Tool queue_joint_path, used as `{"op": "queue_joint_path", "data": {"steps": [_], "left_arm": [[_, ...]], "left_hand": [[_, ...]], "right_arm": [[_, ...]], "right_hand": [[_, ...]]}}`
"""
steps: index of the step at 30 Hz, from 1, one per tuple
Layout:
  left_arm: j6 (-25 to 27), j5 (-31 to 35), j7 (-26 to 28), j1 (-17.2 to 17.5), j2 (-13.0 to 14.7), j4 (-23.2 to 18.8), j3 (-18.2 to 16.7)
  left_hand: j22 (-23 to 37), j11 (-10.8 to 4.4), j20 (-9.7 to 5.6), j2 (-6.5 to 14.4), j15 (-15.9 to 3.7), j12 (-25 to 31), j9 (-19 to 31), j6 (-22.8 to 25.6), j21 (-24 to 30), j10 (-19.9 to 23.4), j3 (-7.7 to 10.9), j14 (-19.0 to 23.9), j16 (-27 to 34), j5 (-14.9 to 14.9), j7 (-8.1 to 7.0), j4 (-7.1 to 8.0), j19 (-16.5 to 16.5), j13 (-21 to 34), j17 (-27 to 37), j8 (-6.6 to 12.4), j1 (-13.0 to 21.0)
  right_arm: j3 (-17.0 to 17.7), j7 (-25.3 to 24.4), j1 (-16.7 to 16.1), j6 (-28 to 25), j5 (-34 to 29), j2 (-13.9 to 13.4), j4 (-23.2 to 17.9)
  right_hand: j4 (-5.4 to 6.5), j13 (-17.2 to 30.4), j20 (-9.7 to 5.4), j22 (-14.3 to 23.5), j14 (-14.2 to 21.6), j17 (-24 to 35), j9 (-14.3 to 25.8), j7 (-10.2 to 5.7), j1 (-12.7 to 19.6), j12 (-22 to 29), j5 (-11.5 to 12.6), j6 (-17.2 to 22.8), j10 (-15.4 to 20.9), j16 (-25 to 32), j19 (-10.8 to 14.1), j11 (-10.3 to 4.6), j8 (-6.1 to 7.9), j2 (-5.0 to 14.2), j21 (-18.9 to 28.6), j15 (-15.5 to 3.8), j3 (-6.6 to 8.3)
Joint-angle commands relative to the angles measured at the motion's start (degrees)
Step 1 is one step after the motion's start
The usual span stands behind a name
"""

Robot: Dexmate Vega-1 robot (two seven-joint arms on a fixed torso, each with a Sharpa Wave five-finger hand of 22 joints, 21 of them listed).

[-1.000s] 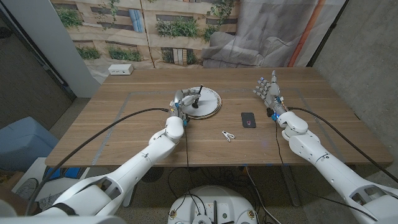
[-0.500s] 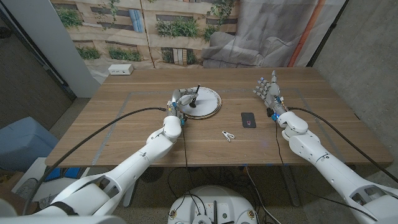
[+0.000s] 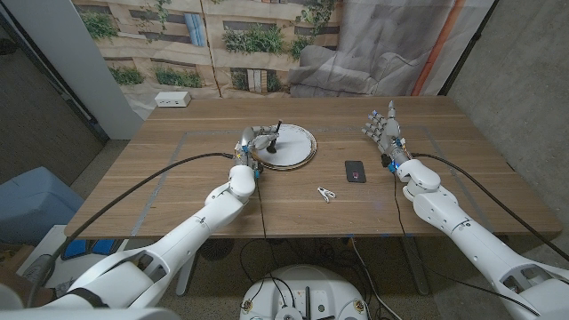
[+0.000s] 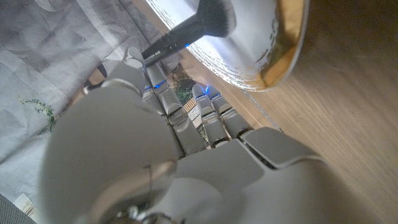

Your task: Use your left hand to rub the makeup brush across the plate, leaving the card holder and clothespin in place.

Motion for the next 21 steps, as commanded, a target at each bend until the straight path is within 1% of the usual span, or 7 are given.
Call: {"op": "queue_joint_path", "data": {"steps": [1,10,21], "left_arm": [[-0.33,0.05,0.28,-0.15,0.61,0.12,-0.58],[-1.19,0.44,-0.03,-0.06,1.02,-1.12,-0.61],[-0.78,1.25,0.01,0.76,2.05,-4.09,-1.05]], "left_hand": [[0.19,-0.05,-0.48,0.62,-8.64,0.46,0.30,0.22,0.22,0.44,-0.08,-0.26,0.23,0.39,0.06,0.01,-0.31,0.07,0.09,0.15,0.23],[0.19,-0.06,-0.43,0.63,-8.65,0.46,0.30,0.23,0.23,0.42,-0.14,-0.26,0.22,0.39,-0.01,-0.01,-0.31,0.07,0.09,0.16,0.28],[0.19,-0.06,-0.47,0.67,-8.64,0.48,0.30,0.28,0.23,0.46,-0.20,-0.27,0.22,0.39,0.07,-0.01,-0.34,0.07,0.09,0.18,0.33]], "right_arm": [[-0.01,0.03,0.00,0.06,-0.01,0.02,0.07],[-0.04,0.05,0.05,0.10,-0.03,0.08,0.16],[-0.04,0.05,0.06,0.09,-0.03,0.08,0.15]], "right_hand": [[0.42,0.09,0.39,0.33,-0.04,0.19,0.15,0.03,0.09,0.38,0.38,-0.47,-0.29,0.22,0.00,0.27,0.28,5.79,0.40,0.55,0.11],[0.42,0.09,0.37,0.33,-0.06,0.19,0.14,0.01,0.09,0.38,0.37,-0.50,-0.30,0.21,0.00,0.31,0.27,5.79,0.40,0.48,0.11],[0.42,0.10,0.42,0.33,-0.04,0.19,0.14,0.10,0.09,0.41,0.37,-0.50,-0.21,0.22,-0.01,0.29,0.27,5.78,0.40,0.43,0.11]]}}
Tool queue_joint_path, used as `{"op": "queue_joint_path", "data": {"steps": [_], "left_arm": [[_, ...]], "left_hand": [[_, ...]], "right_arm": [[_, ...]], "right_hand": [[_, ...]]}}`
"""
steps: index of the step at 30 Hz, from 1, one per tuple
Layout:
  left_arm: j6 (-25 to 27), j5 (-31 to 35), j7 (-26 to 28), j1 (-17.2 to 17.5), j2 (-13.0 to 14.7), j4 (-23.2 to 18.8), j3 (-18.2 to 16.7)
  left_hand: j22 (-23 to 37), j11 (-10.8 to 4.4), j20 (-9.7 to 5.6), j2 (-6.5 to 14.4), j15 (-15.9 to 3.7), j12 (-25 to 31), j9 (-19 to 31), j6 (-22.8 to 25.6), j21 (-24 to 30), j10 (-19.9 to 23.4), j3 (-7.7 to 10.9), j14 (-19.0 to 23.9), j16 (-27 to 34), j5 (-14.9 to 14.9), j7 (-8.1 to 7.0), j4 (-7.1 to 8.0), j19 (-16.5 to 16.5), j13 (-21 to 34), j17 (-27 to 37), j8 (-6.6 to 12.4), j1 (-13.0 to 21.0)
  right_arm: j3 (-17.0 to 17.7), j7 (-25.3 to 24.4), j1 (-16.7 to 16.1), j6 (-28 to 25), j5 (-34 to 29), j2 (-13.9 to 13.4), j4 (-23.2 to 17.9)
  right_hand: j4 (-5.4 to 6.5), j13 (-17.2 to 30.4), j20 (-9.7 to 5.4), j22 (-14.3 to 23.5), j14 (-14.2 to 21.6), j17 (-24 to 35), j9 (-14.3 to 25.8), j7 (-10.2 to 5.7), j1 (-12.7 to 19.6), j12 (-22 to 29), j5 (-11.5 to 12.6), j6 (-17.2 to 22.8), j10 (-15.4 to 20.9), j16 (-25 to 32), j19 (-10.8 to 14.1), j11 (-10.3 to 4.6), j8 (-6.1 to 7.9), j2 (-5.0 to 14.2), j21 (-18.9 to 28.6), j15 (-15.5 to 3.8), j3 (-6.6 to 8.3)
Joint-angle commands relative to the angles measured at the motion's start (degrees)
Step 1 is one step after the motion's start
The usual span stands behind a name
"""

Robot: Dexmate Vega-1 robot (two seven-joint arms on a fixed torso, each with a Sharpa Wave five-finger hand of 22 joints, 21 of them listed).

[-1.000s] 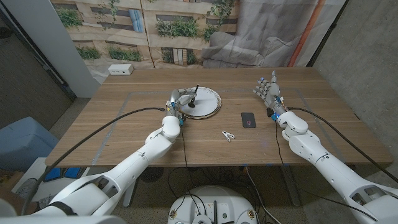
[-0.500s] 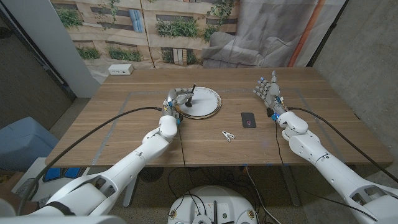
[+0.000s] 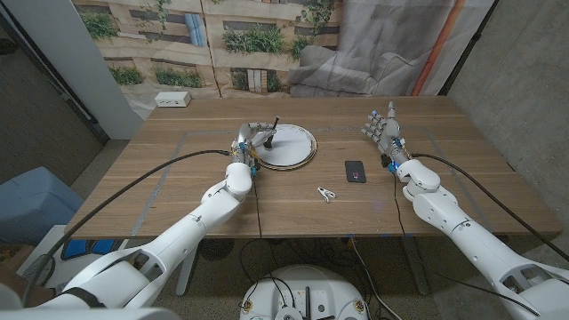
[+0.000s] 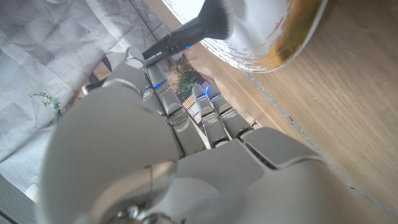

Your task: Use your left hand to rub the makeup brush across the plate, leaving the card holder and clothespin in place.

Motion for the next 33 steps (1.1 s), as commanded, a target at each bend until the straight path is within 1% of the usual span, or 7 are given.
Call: {"op": "queue_joint_path", "data": {"steps": [1,5,7,14,26,27,33], "left_arm": [[0.16,0.82,0.00,0.92,1.06,-2.88,-0.48],[1.11,1.83,0.16,1.42,1.93,-4.68,-0.53],[3.38,2.65,-0.10,1.78,2.83,-6.72,-0.45],[3.75,3.57,-0.46,2.19,3.93,-8.58,-0.72],[7.39,7.54,-1.56,4.01,7.98,-14.96,-0.92],[7.95,8.26,-1.62,4.37,8.74,-15.96,-0.94],[7.31,11.67,-1.28,5.11,10.85,-17.21,-0.57]], "left_hand": [[0.19,-0.16,-0.47,0.43,-8.64,0.40,0.29,0.29,0.23,0.56,-0.21,-0.27,0.22,0.27,-0.01,-0.01,-0.32,0.07,0.09,0.38,0.09],[0.19,-0.17,-0.47,0.43,-8.64,0.40,0.30,0.19,0.22,0.57,-0.24,-0.28,0.22,0.28,0.04,-0.01,-0.37,0.07,0.09,0.34,0.12],[0.19,-0.17,-0.47,0.45,-8.65,0.41,0.30,0.18,0.21,0.59,-0.25,-0.28,0.22,0.28,0.03,-0.01,-0.38,0.07,0.09,0.34,0.13],[0.20,-0.17,-0.46,0.49,-8.65,0.43,0.30,0.23,0.22,0.64,-0.27,-0.29,0.22,0.28,0.02,-0.01,-0.39,0.08,0.09,0.36,0.17],[0.19,-0.16,-0.44,0.53,-8.67,0.45,0.30,0.26,0.19,0.69,-0.32,-0.32,0.22,0.27,0.18,-0.01,-0.48,0.08,0.09,0.38,0.25],[0.19,-0.15,-0.41,0.54,-8.68,0.45,0.30,0.20,0.19,0.69,-0.32,-0.32,0.21,0.27,0.21,-0.01,-0.49,0.08,0.09,0.35,0.26],[0.19,-0.16,-0.44,0.59,-8.71,0.43,0.30,0.21,0.18,0.67,-0.33,-0.31,0.22,0.28,0.24,-0.04,-0.52,0.09,0.09,0.36,0.35]], "right_arm": [[0.00,-0.01,0.06,0.09,-0.03,0.03,0.07],[0.01,0.02,0.05,0.12,-0.03,0.02,0.10],[0.01,0.03,0.06,0.13,-0.02,0.02,0.11],[0.01,0.03,0.06,0.13,-0.02,0.03,0.11],[0.01,0.03,0.06,0.13,-0.02,0.02,0.11],[0.01,0.04,0.06,0.13,-0.02,0.02,0.12],[0.01,0.03,0.06,0.13,-0.02,0.03,0.12]], "right_hand": [[0.42,0.10,0.42,0.33,-0.03,0.19,0.14,0.09,0.09,0.41,0.37,-0.47,-0.22,0.22,0.00,0.24,0.28,5.78,0.40,0.50,0.11],[0.41,0.09,0.40,0.33,-0.04,0.19,0.14,0.05,0.09,0.40,0.37,-0.45,-0.24,0.21,-0.01,0.32,0.29,5.78,0.39,0.54,0.10],[0.42,0.09,0.38,0.33,-0.05,0.19,0.14,0.06,0.09,0.39,0.37,-0.44,-0.26,0.21,-0.01,0.27,0.29,5.78,0.40,0.56,0.10],[0.42,0.09,0.39,0.33,-0.10,0.19,0.15,0.07,0.08,0.37,0.37,-0.39,-0.31,0.19,-0.02,0.26,0.31,5.78,0.39,0.40,0.10],[0.42,0.09,0.39,0.33,-0.02,0.19,0.15,0.06,0.09,0.41,0.37,-0.45,-0.21,0.22,0.00,0.31,0.29,5.79,0.40,0.48,0.11],[0.42,0.09,0.42,0.33,-0.03,0.19,0.15,0.07,0.09,0.41,0.37,-0.43,-0.22,0.22,-0.03,0.28,0.30,5.79,0.39,0.42,0.11],[0.42,0.10,0.41,0.33,-0.04,0.19,0.15,0.06,0.09,0.42,0.37,-0.49,-0.18,0.22,-0.03,0.16,0.27,5.79,0.39,0.56,0.11]]}}
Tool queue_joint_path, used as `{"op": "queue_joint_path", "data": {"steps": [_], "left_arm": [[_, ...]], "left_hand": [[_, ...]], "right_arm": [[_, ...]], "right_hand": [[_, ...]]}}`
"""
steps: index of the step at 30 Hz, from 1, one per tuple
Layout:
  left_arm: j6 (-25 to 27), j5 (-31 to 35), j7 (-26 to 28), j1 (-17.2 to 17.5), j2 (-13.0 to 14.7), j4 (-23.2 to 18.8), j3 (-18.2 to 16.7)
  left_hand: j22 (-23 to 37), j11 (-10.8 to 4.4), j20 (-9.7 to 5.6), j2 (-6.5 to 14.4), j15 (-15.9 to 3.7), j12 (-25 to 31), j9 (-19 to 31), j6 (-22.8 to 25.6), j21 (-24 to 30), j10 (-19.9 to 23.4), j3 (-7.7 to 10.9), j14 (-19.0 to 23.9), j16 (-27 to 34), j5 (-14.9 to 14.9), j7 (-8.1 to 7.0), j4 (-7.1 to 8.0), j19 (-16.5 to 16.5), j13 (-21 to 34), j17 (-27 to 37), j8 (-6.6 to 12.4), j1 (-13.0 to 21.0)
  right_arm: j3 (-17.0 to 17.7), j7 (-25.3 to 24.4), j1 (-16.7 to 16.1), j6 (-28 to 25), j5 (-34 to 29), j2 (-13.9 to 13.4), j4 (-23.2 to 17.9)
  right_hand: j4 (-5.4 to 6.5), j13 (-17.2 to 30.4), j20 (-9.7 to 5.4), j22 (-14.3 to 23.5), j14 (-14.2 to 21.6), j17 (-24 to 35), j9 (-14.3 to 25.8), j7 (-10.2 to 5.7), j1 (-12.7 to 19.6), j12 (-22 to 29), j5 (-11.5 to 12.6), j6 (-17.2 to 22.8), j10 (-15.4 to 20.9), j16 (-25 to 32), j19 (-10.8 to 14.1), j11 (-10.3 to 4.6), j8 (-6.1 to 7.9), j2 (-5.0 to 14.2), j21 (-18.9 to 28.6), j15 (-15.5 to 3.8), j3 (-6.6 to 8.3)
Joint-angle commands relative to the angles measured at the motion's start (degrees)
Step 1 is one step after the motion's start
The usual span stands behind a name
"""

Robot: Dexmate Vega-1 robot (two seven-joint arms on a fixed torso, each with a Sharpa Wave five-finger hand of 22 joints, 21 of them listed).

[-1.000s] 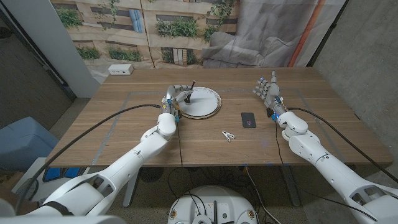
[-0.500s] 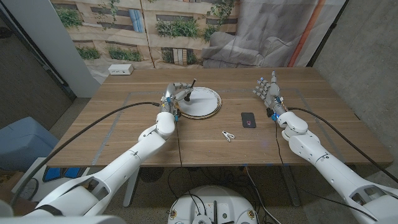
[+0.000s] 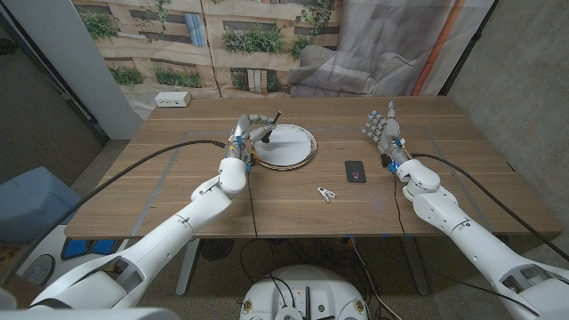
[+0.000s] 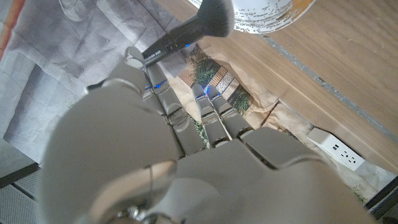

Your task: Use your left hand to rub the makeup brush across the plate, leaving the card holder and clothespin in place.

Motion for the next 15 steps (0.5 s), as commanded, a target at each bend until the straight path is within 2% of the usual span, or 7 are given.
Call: {"op": "queue_joint_path", "data": {"steps": [1,6,11,15], "left_arm": [[1.12,5.06,-0.25,1.72,3.98,-4.34,0.10],[1.58,6.44,-0.21,3.02,5.37,-6.00,-0.47],[2.82,9.92,-0.80,4.50,8.60,-8.94,-0.70],[3.86,11.71,-1.10,5.19,9.85,-10.52,-1.04]], "left_hand": [[0.19,0.07,-0.48,0.60,-8.72,0.23,0.30,0.19,0.17,0.43,-0.26,-0.31,0.22,0.29,0.29,0.03,-0.54,0.09,0.09,0.37,0.38],[0.18,0.08,-0.52,0.62,-8.69,0.21,0.30,0.30,0.13,0.39,-0.28,-0.28,0.24,0.29,0.33,0.01,-0.66,0.09,0.09,0.41,0.44],[0.17,0.08,-0.47,0.63,-8.69,0.21,0.30,0.29,0.14,0.38,-0.31,-0.26,0.24,0.29,0.35,0.01,-0.66,0.09,0.10,0.41,0.49],[0.17,0.09,-0.45,0.66,-8.70,0.22,0.30,0.27,0.15,0.40,-0.31,-0.24,0.25,0.29,0.39,0.00,-0.64,0.09,0.10,0.40,0.55]], "right_arm": [[0.00,-0.01,0.00,0.02,0.00,0.00,0.00],[0.00,-0.01,-0.01,0.01,0.00,0.00,-0.02],[0.00,-0.02,-0.01,0.00,0.00,-0.01,-0.04],[0.00,-0.04,-0.01,-0.02,0.00,-0.01,-0.05]], "right_hand": [[0.42,0.09,0.39,0.33,-0.05,0.19,0.15,0.02,0.09,0.39,0.37,-0.50,-0.26,0.21,-0.02,0.14,0.27,5.79,0.39,0.49,0.11],[0.42,0.09,0.42,0.33,-0.04,0.19,0.15,0.03,0.09,0.39,0.37,-0.48,-0.25,0.22,0.02,0.20,0.28,5.78,0.41,0.51,0.11],[0.42,0.08,0.40,0.33,-0.05,0.19,0.15,0.03,0.09,0.39,0.37,-0.45,-0.25,0.21,0.00,0.29,0.29,5.78,0.40,0.47,0.10],[0.42,0.08,0.40,0.33,-0.06,0.19,0.15,0.02,0.08,0.37,0.37,-0.50,-0.29,0.21,0.00,0.21,0.27,5.78,0.40,0.46,0.10]]}}
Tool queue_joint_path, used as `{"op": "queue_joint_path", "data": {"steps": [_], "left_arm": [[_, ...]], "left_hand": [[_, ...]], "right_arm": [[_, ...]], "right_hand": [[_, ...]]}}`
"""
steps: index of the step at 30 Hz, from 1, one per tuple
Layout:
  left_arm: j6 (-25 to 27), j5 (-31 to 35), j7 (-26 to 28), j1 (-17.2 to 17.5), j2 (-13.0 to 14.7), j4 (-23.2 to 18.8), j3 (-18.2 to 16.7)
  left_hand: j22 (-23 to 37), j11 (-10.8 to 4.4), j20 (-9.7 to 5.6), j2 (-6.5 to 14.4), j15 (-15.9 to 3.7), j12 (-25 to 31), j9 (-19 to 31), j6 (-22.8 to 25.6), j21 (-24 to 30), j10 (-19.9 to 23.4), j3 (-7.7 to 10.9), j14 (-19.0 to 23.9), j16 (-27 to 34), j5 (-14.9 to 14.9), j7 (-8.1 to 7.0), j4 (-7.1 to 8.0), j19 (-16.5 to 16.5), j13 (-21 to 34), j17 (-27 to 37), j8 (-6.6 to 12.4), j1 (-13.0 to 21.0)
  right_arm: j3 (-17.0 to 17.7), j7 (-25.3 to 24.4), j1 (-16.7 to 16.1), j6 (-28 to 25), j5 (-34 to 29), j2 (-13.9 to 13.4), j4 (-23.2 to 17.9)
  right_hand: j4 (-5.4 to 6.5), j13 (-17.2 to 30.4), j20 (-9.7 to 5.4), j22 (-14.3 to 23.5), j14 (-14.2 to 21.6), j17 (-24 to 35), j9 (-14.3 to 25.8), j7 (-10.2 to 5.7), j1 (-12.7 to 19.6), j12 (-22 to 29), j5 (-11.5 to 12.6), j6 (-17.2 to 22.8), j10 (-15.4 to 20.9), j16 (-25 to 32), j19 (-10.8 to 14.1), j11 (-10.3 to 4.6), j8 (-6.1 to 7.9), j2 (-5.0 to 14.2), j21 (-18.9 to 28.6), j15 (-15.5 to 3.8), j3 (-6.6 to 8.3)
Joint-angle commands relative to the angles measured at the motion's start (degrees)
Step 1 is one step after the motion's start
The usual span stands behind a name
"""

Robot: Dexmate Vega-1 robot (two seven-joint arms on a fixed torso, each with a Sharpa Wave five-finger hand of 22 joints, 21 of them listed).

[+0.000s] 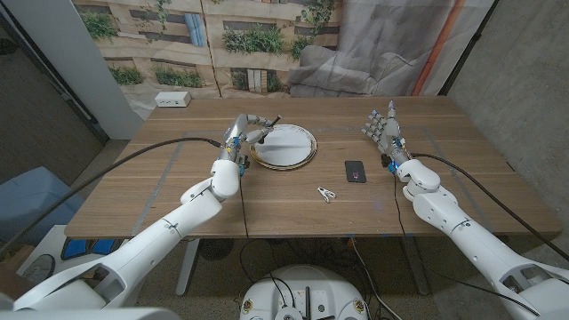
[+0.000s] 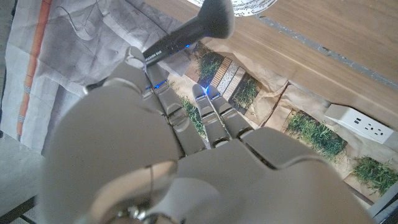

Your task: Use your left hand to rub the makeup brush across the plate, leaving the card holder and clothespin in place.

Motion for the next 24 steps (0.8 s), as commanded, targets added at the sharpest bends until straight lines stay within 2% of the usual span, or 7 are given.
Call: {"op": "queue_joint_path", "data": {"steps": [1,5,16,18,24], "left_arm": [[2.77,5.87,-0.76,2.73,5.07,-5.64,-0.84],[2.64,7.57,-0.41,3.23,5.91,-6.22,-1.00],[7.22,10.34,-2.17,8.02,10.26,-12.86,-3.39],[8.57,11.94,-2.79,9.03,11.99,-14.51,-3.69],[8.22,15.13,-2.23,10.30,14.19,-15.19,-3.96]], "left_hand": [[0.17,0.07,-0.78,0.51,-8.70,0.29,0.29,0.28,0.16,0.42,-0.31,-0.23,0.25,0.40,0.39,0.01,-0.30,0.10,0.10,0.16,0.10],[0.17,0.07,-0.82,0.51,-8.70,0.28,0.29,0.30,0.20,0.41,-0.31,-0.22,0.26,0.40,0.38,0.00,-0.20,0.11,0.10,0.17,0.13],[0.16,0.10,-0.81,0.50,-8.68,0.20,0.29,0.27,0.21,0.19,-0.40,-0.12,0.28,0.39,-0.02,-0.01,-0.19,0.10,0.11,0.16,0.24],[0.16,0.09,-0.82,0.50,-8.69,0.20,0.29,0.28,0.22,0.18,-0.41,-0.11,0.28,0.40,0.06,-0.01,-0.16,0.10,0.11,0.16,0.26],[0.16,0.08,-0.85,0.53,-8.71,0.23,0.29,0.32,0.22,0.23,-0.43,-0.07,0.29,0.41,0.32,-0.01,-0.16,0.11,0.11,0.18,0.32]], "right_arm": [[-0.01,-0.03,-0.01,-0.04,0.01,0.00,-0.05],[-0.01,-0.04,-0.01,-0.05,0.00,0.00,-0.06],[-0.02,0.01,0.02,0.00,0.00,0.02,0.04],[-0.02,0.02,0.03,0.02,0.00,0.02,0.07],[-0.02,0.02,0.03,0.01,0.00,0.02,0.06]], "right_hand": [[0.42,0.08,0.40,0.33,-0.06,0.19,0.15,0.04,0.09,0.39,0.37,-0.51,-0.25,0.21,-0.03,0.30,0.27,5.78,0.39,0.50,0.10],[0.42,0.09,0.40,0.33,-0.06,0.19,0.15,0.00,0.09,0.40,0.37,-0.45,-0.23,0.21,-0.01,0.22,0.29,5.78,0.40,0.45,0.10],[0.42,0.10,0.37,0.33,-0.07,0.19,0.15,0.00,0.09,0.39,0.37,-0.47,-0.27,0.20,-0.01,0.20,0.28,5.78,0.40,0.54,0.10],[0.42,0.09,0.38,0.33,-0.07,0.19,0.15,0.02,0.08,0.39,0.37,-0.45,-0.26,0.20,-0.02,0.16,0.29,5.78,0.39,0.52,0.10],[0.42,0.09,0.36,0.33,-0.08,0.19,0.15,0.03,0.09,0.40,0.37,-0.47,-0.23,0.20,0.00,0.27,0.28,5.79,0.40,0.46,0.11]]}}
